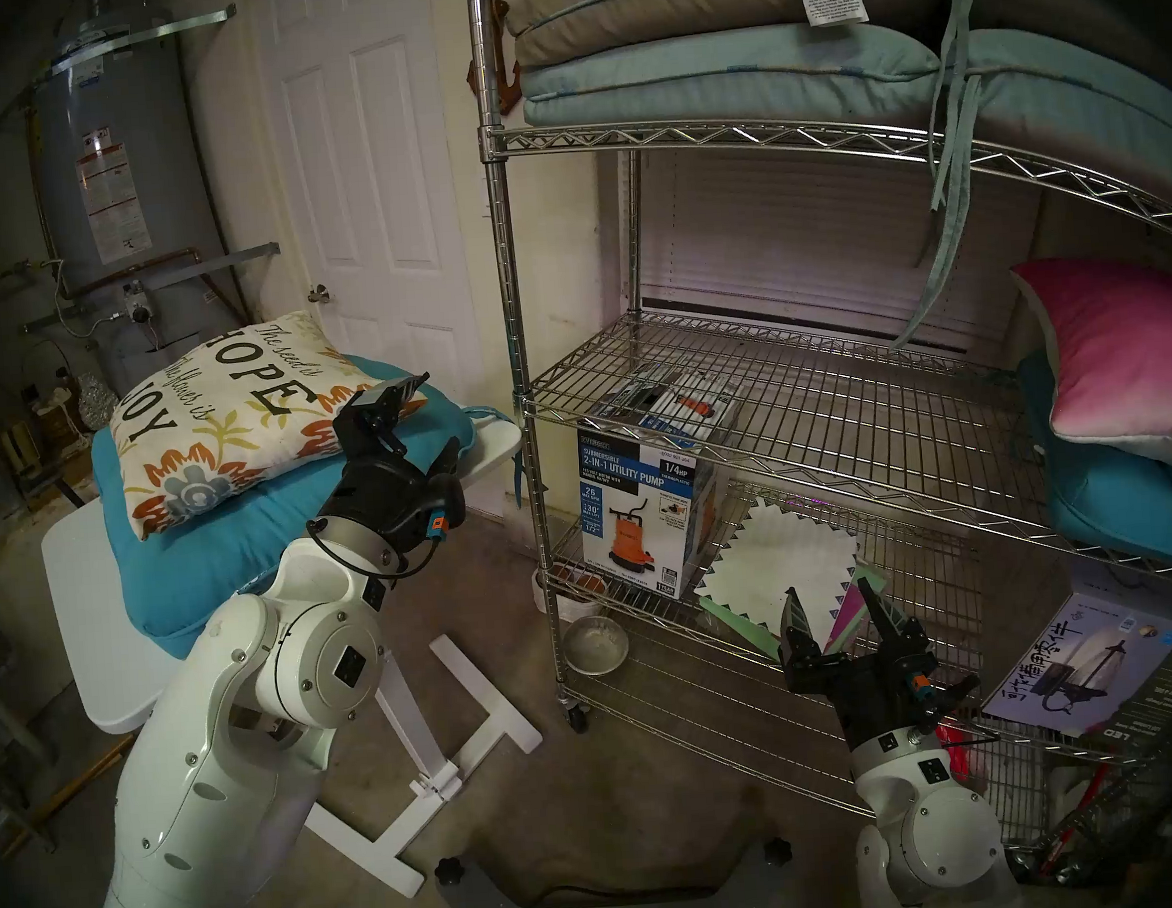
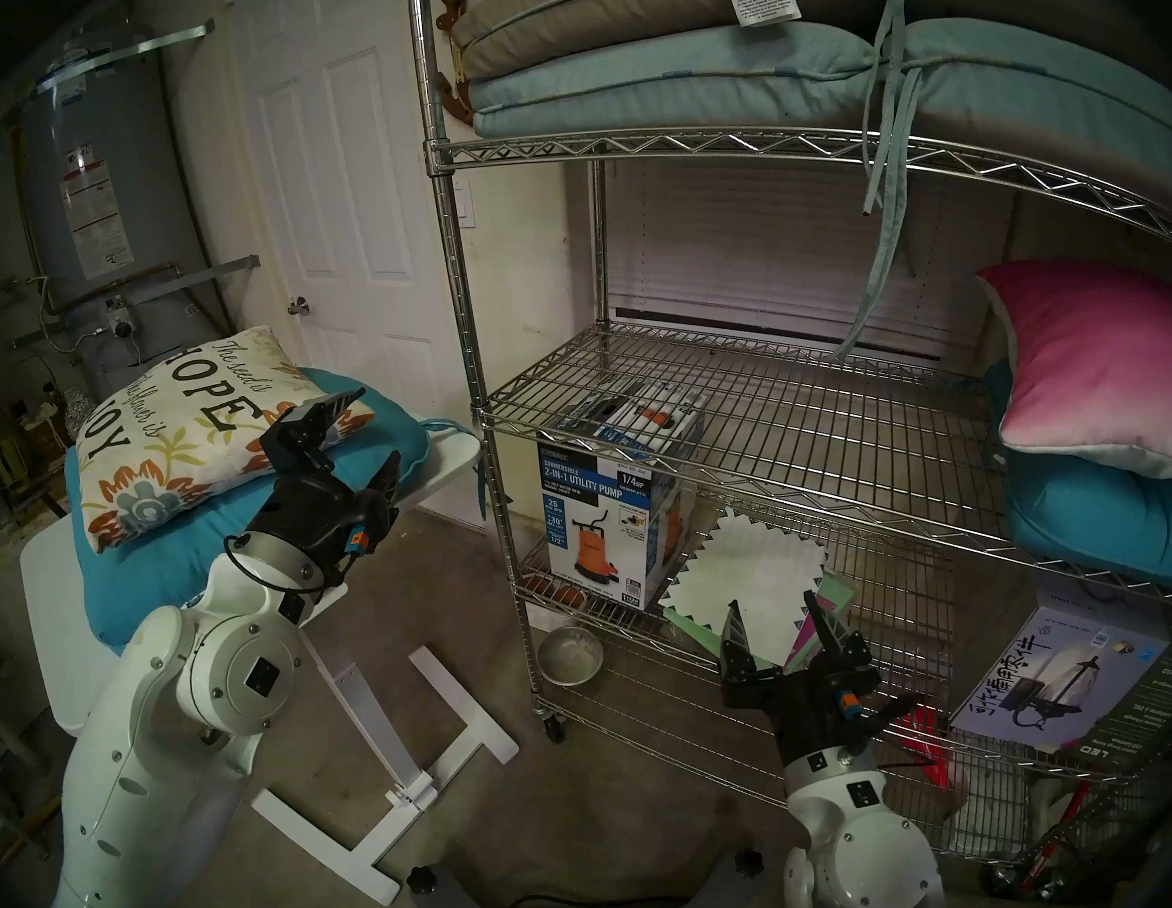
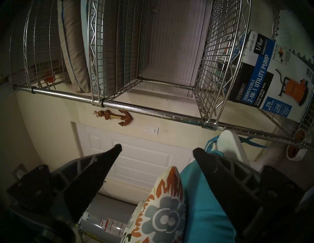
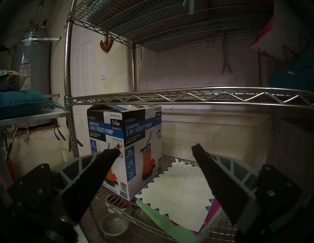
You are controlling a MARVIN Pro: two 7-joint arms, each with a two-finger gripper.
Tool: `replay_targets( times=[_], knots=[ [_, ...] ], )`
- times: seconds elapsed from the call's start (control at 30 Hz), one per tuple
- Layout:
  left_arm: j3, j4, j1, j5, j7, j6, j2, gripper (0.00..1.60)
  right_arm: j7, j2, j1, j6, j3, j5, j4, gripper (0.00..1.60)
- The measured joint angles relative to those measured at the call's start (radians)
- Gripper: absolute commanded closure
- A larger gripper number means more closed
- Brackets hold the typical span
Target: Put cushion on the shelf
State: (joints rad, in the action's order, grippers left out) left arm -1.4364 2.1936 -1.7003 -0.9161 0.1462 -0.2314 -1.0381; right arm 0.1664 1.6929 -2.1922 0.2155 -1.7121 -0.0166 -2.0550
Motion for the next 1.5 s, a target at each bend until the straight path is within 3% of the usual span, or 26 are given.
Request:
replay_targets(
  times=[0.3, 1.0, 1.5],
  knots=[
    [0.003, 0.000, 0.000, -0.019, 0.004, -0.015, 0.000, 0.00, 0.000, 0.000, 0.000, 0.000, 0.000, 0.000, 0.000, 0.00],
    [0.057, 0.024, 0.012, -0.290, 0.150, -0.197, 0.045, 0.00, 0.000, 0.001, 0.000, 0.000, 0.000, 0.000, 0.001, 0.00],
    [0.030, 0.024, 0.026, -0.374, 0.164, -0.246, 0.065, 0.00, 0.000, 0.001, 0.000, 0.000, 0.000, 0.000, 0.001, 0.00]
  ],
)
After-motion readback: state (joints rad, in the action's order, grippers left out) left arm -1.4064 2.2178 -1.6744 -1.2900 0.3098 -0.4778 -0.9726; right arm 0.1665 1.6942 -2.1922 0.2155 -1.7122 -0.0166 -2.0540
